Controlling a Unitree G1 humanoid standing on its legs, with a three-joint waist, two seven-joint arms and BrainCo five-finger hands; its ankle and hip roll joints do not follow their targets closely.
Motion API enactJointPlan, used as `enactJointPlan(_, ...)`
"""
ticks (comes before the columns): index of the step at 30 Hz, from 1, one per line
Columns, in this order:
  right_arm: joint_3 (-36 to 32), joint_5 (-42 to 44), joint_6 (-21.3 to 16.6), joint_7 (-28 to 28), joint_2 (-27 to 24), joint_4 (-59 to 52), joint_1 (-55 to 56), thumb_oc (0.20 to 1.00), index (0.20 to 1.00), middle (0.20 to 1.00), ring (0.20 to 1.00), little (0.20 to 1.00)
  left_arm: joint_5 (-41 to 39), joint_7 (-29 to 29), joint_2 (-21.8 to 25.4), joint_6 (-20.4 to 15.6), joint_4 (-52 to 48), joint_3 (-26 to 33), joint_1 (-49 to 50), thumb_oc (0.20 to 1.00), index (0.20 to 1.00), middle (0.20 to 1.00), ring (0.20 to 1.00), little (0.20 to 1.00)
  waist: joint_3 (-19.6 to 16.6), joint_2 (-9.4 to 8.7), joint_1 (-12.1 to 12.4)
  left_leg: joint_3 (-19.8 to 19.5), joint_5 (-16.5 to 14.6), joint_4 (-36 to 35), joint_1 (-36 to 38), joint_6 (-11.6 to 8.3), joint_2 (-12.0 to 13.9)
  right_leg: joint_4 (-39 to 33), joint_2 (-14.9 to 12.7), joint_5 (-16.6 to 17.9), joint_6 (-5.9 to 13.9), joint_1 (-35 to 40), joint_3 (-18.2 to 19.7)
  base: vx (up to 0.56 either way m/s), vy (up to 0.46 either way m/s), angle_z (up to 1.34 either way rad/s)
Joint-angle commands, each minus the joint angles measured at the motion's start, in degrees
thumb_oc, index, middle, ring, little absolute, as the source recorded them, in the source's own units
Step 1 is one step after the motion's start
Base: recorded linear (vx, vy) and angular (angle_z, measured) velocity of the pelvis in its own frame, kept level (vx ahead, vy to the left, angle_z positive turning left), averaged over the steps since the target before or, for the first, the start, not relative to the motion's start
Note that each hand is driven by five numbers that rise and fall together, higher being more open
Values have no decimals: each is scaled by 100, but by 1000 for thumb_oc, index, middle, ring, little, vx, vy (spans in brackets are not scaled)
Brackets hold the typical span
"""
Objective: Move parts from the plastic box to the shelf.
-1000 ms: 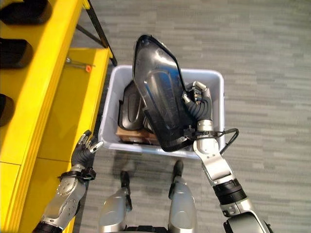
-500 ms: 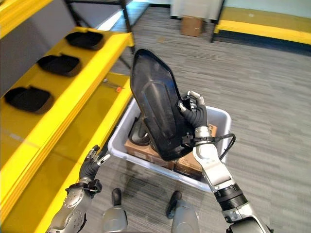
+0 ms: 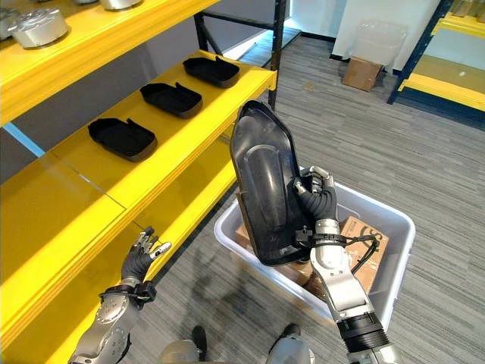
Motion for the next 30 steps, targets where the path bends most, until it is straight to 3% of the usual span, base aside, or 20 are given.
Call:
enactJointPlan(1, -224, -146, -298, 2, 55, -512, -353, 200, 200, 200, 200, 200, 218, -23, 303, -223, -572, 232, 115, 1000, 1000, 1000, 1000, 1000, -24, -226, 25, -135, -265, 417, -473, 94, 66, -478, -129, -100, 544, 778, 84, -6, 109, 14)
enactJointPlan(5, -138, -206, -265, 9, 82, -457, -521, 200, 200, 200, 200, 200, 216, 15, 320, -251, -592, 280, 127, 1000, 1000, 1000, 1000, 1000, 77, -308, 153, -182, -412, 601, -663, 208, -105, -498, -266, 149, 664, 732, 37, 8, 163, 29)
enactJointPlan(10, -70, -229, -212, 5, 160, -377, -651, 200, 200, 200, 200, 200, 193, 58, 330, -258, -610, 347, 134, 1000, 1000, 1000, 1000, 1000, 206, -353, 295, -267, -728, 903, -785, 491, -452, -148, -650, 544, 828, 668, 104, 41, 222, 8)
enactJointPlan(12, -76, -268, -192, 18, 196, -395, -553, 200, 200, 200, 200, 200, 229, 80, 330, -276, -621, 386, 165, 1000, 1000, 1000, 1000, 1000, 209, -285, 267, -436, -812, 800, -647, 731, -770, 534, -952, 1038, 802, 562, 424, 128, 352, 30)
enactJointPlan(13, -72, -269, -191, 18, 196, -398, -550, 200, 200, 200, 200, 200, 230, 81, 328, -274, -627, 389, 172, 1000, 1000, 1000, 1000, 1000, 206, -305, 269, -423, -807, 781, -639, 750, -805, 574, -997, 1040, 828, 532, 459, 89, 331, 91)
enactJointPlan(14, -55, -287, -196, -6, 212, -399, -544, 200, 200, 200, 200, 200, 253, 118, 361, -286, -609, 424, 171, 1000, 1000, 1000, 1000, 1000, 249, -186, 182, -577, -727, 548, -482, 854, -927, 1136, -969, 1067, 731, 211, 957, 6, 292, 88)
enactJointPlan(15, -90, -280, -218, -11, 216, -406, -495, 200, 200, 200, 200, 200, 302, 115, 388, -280, -590, 413, 151, 1000, 1000, 1000, 1000, 1000, 257, -151, 96, -657, -550, 400, -461, 909, -1001, 1214, -715, 971, 553, 32, 1238, 6, 277, 73)
enactJointPlan(16, -90, -280, -218, -11, 214, -407, -493, 200, 200, 200, 200, 200, 303, 115, 386, -280, -589, 413, 152, 1000, 1000, 1000, 1000, 1000, 249, -154, 104, -650, -540, 382, -461, 906, -1001, 1227, -716, 963, 548, 11, 1249, 23, 121, 61)
enactJointPlan(17, -122, -221, -250, 29, 207, -391, -421, 200, 200, 200, 200, 200, 353, 85, 389, -255, -545, 396, 125, 1000, 1000, 1000, 1000, 1000, 243, -61, -23, -861, -416, 99, -294, 897, -1009, 1206, -48, 404, 361, -373, 1726, 94, 59, 64)
enactJointPlan(18, -154, -167, -262, 59, 196, -393, -366, 200, 200, 200, 200, 200, 375, 55, 385, -238, -527, 377, 122, 1000, 1000, 1000, 1000, 1000, 253, -34, -101, -967, -353, 0, -227, 873, -1012, 1102, 264, 134, 282, -524, 1872, 123, 65, 93)
enactJointPlan(20, -236, -75, -314, 118, 164, -409, -267, 200, 200, 200, 200, 200, 438, -20, 400, -205, -533, 372, 114, 1000, 1000, 1000, 1000, 1000, 315, -42, -269, -1206, -225, -164, -145, 836, -1054, 769, 933, -74, 204, -925, 2181, 78, -7, 87)
enactJointPlan(21, -257, -56, -334, 119, 155, -422, -244, 200, 200, 200, 200, 200, 452, -50, 401, -201, -547, 376, 137, 1000, 1000, 1000, 1000, 1000, 355, -71, -320, -1316, -211, -231, -85, 822, -1101, 638, 1125, -75, 241, -1048, 2309, 71, -30, 72)
enactJointPlan(24, -326, -9, -388, 145, 127, -453, -169, 200, 200, 200, 200, 200, 465, -122, 400, -225, -540, 358, 107, 1000, 1000, 1000, 1000, 1000, 358, -201, -445, -1593, -180, -258, -49, 788, -1257, -20, 1575, 49, 278, -990, 2653, 71, -53, 90)
enactJointPlan(25, -326, -9, -388, 145, 127, -453, -169, 200, 200, 200, 200, 200, 465, -122, 400, -225, -540, 358, 107, 1000, 1000, 1000, 1000, 1000, 361, -199, -447, -1595, -181, -258, -44, 788, -1255, -26, 1577, 52, 278, -983, 2650, 146, -65, 77)
enactJointPlan(26, -366, 43, -442, 261, 121, -531, 90, 200, 200, 200, 200, 200, 467, -154, 260, -270, -535, 364, 226, 1000, 1000, 1000, 1000, 1000, 233, -293, -425, -1613, -260, -189, -9, 759, -1339, -479, 1618, -34, 236, -447, 2808, 111, -44, 65)
enactJointPlan(28, -350, 54, -447, 266, 104, -504, 96, 200, 200, 200, 200, 200, 458, -147, 227, -281, -553, 356, 268, 1000, 1000, 1000, 1000, 1000, 189, -282, -411, -1586, -269, -230, 36, 763, -1300, -514, 1707, -59, 198, -389, 2915, 113, -80, 37)
enactJointPlan(30, -345, 86, -454, 294, 97, -491, 129, 200, 200, 200, 200, 200, 394, -140, 197, -296, -608, 381, 387, 1000, 1000, 1000, 1000, 1000, 101, -274, -362, -1552, -283, -234, 80, 745, -1252, -671, 1704, -71, 171, -238, 2821, 88, -89, 4)
